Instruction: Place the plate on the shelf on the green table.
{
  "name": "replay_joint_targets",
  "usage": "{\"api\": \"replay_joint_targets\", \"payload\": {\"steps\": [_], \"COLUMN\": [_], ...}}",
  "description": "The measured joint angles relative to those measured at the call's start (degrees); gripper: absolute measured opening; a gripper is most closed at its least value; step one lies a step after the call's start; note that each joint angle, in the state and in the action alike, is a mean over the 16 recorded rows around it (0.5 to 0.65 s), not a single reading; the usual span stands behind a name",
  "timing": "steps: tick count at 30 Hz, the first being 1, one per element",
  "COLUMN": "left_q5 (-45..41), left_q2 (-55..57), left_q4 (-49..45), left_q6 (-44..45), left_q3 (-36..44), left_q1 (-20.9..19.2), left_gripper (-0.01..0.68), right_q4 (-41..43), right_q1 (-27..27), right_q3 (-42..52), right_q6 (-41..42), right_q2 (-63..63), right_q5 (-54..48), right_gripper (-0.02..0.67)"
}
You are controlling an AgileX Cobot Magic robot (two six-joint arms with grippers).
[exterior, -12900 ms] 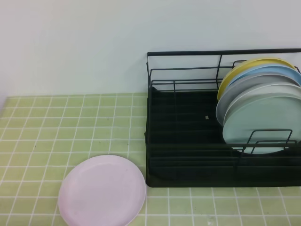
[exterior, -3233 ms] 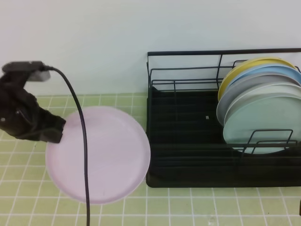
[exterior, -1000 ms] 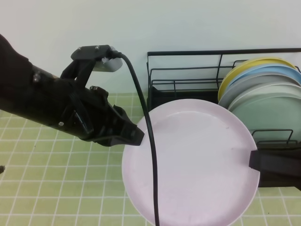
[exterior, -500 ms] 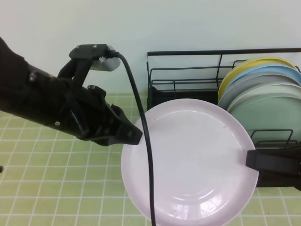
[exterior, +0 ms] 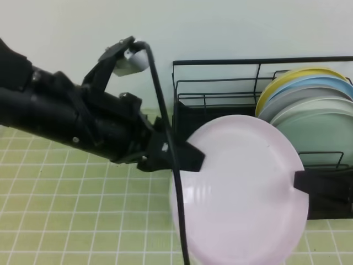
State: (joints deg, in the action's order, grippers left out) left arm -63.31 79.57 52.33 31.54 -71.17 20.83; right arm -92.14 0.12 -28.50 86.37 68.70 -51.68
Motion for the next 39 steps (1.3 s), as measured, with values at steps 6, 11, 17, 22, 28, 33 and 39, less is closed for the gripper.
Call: {"api": "replay_joint_targets", "payload": {"steps": [6,11,17,22,28,33,39], "left_q5": [-2.9,-3.9,-4.0,-4.1,-2.4,1.2,6.0], "left_q2": [0.0,-0.1,-0.1,-0.1,-0.1,-0.1,-0.1], "left_q4": [6.4,9.3,9.6,8.0,4.5,-0.1,-6.2], "left_q6": [2.6,3.9,4.3,4.2,3.0,1.0,-2.5], "left_q3": [-1.7,-3.2,-4.2,-4.5,-4.5,-4.5,-4.4], "left_q1": [0.0,0.0,0.0,-0.1,-0.1,-0.1,-0.1], "left_gripper": [0.313,0.336,0.303,0.228,0.111,0.038,0.004], "right_q4": [-0.7,-1.1,1.5,9.7,23.8,36.4,46.8], "right_q1": [0.0,0.0,0.0,0.0,0.0,0.0,0.8], "right_q3": [-0.4,-2.0,-6.5,-12.6,-20.6,-25.7,-28.6], "right_q6": [5.6,10.6,14.5,14.2,11.7,9.8,10.6], "right_q2": [0.1,0.1,0.1,-0.4,-1.9,-3.4,-4.4], "right_q5": [8.9,15.5,20.7,23.0,24.8,26.7,30.8], "right_gripper": [0.016,0.01,0.01,0.01,0.009,0.008,0.008]}}
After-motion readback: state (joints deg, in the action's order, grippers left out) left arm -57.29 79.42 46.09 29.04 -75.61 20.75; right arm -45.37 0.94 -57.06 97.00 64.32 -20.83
